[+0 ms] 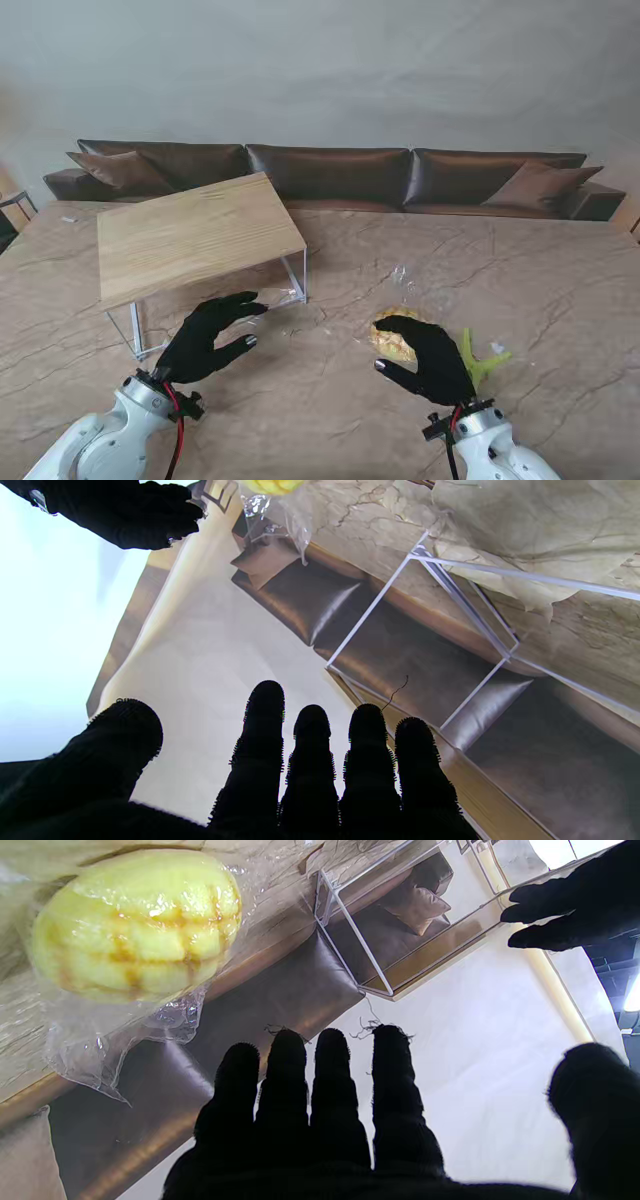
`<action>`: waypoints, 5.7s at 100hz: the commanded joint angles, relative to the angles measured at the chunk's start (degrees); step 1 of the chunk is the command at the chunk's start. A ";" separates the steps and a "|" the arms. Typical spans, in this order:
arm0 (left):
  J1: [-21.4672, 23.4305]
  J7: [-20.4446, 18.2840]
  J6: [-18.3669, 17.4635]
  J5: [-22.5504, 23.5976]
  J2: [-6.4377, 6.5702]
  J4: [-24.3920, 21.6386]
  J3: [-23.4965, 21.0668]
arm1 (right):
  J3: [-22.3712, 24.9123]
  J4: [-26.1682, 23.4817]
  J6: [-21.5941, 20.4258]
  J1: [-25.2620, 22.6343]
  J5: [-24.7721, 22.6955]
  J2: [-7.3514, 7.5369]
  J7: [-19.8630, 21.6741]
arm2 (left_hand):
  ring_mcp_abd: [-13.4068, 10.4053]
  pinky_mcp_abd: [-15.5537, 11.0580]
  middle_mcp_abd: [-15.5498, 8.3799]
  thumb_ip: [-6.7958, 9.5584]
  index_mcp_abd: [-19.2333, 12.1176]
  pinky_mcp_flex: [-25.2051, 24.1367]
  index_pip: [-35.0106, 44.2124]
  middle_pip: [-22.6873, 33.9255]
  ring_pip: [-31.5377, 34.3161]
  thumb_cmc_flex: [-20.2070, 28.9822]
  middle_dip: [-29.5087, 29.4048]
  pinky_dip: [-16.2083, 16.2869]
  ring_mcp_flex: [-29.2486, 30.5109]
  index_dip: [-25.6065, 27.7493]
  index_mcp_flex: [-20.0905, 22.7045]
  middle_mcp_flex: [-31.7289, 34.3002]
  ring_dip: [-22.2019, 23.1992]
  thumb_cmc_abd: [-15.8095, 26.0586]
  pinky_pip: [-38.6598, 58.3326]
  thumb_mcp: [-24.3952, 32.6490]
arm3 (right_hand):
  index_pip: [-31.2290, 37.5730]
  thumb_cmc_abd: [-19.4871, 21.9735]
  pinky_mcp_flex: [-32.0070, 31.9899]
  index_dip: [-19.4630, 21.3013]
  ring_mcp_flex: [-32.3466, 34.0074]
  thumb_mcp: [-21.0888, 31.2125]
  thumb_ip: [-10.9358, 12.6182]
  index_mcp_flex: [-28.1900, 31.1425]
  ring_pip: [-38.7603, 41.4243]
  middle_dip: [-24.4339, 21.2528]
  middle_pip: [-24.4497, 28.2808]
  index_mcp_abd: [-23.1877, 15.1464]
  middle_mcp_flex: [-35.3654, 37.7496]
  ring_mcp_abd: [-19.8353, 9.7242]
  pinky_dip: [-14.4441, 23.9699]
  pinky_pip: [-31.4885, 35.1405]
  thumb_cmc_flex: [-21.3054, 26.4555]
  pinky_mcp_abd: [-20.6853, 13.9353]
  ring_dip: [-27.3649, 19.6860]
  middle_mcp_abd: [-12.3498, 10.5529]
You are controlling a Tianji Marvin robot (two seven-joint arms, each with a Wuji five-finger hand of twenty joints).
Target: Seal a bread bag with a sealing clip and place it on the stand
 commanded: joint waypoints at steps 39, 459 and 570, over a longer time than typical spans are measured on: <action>1.54 0.30 0.08 0.47 -0.29 -0.66 -0.81 | 1.28 -3.03 3.98 0.19 -1.51 0.46 4.13 | -1.51 0.12 -0.71 1.59 -0.14 -0.05 -2.34 -0.62 -0.59 -1.25 -0.16 0.04 -1.46 -0.77 -1.33 -1.81 -0.55 2.19 0.98 -1.27 | 0.54 -1.46 -0.10 -0.96 1.27 1.26 0.18 -1.11 -0.88 0.36 0.27 -1.51 0.06 0.39 -0.36 1.52 2.45 0.18 0.25 -0.27; -0.16 -1.18 -1.03 -0.92 -0.05 5.97 -2.07 | -23.34 20.95 36.16 33.11 26.99 -5.84 13.30 | -1.92 2.69 -0.90 0.93 -2.37 1.68 0.00 -0.67 -0.50 0.47 -0.25 0.91 1.58 0.46 -0.77 -1.28 0.00 2.01 3.04 -1.60 | 30.18 -34.82 39.45 10.00 40.14 27.85 -18.29 23.42 28.43 7.63 26.50 -20.98 31.57 6.54 21.38 46.35 35.61 10.40 21.43 -1.54; -14.20 -2.73 9.88 -10.10 -1.62 12.25 13.04 | -15.34 6.88 12.96 17.47 11.90 -5.10 -7.23 | 2.06 2.53 7.29 -14.13 11.86 3.67 -9.79 4.41 3.18 -2.69 2.86 3.28 2.70 -5.07 -10.88 -5.23 1.76 -27.85 8.43 20.23 | 27.95 -34.47 42.04 6.29 46.36 30.82 -17.24 33.50 35.08 14.06 22.72 -26.25 42.79 4.88 22.19 48.77 38.29 8.18 26.39 -4.67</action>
